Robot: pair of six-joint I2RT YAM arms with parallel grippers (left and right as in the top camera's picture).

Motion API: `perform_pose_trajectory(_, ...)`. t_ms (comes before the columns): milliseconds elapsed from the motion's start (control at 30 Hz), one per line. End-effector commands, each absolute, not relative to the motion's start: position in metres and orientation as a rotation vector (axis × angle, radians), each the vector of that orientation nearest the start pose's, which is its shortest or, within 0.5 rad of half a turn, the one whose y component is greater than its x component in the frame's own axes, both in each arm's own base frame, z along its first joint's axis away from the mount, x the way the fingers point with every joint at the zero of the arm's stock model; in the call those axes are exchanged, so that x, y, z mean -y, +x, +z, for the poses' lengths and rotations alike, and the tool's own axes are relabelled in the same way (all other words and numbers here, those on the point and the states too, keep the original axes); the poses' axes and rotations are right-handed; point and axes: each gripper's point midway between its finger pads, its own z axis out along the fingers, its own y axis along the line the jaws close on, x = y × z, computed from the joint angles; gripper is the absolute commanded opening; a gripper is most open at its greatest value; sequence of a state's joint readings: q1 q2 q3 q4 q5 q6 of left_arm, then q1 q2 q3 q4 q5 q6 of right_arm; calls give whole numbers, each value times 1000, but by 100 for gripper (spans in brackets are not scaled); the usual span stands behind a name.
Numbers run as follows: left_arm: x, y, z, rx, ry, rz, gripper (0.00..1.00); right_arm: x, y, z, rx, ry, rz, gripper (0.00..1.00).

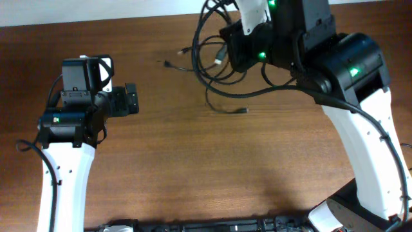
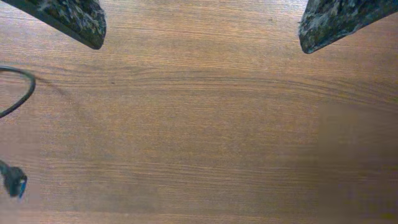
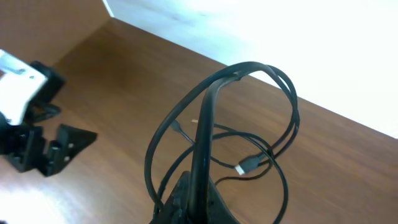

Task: Untangle cables
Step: 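Lift the cable up and right with the right gripper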

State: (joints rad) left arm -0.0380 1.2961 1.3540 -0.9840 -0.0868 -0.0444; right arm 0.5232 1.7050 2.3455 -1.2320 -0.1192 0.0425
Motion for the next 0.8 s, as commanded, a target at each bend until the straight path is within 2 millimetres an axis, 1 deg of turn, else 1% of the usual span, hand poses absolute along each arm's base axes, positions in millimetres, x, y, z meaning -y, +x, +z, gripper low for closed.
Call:
perform_pose_trajectory(0,-4,339,251,-2480,-33,90,99,-216,353,437,-2109,-570,387,4)
perform_pose_trajectory(433,-4,339,251,-2480,-33,90,99,-213,348,422,-2166,-613,359,4)
perform_pose_trajectory(467,-4,342,253,-2464,-34,89,99,-213,347,421,-2171,-614,358,4)
perform_pose_trajectory(533,-1,355,264,-2396,-38,63,99,-213,348,417,-2183,-617,355,4)
perform_pose_trajectory(567,9,360,268,-2371,-13,-10,99,-213,348,416,-2186,-617,355,4)
perform_pose_trajectory(600,22,360,269,-2370,24,-102,99,-213,348,415,-2190,-619,354,4)
perform_pose_trajectory(700,50,357,272,-2360,99,-296,99,-213,347,414,-2195,-619,353,4)
perform_pose_trajectory(767,77,357,285,-2297,188,-487,99,-213,348,414,-2194,-619,354,4)
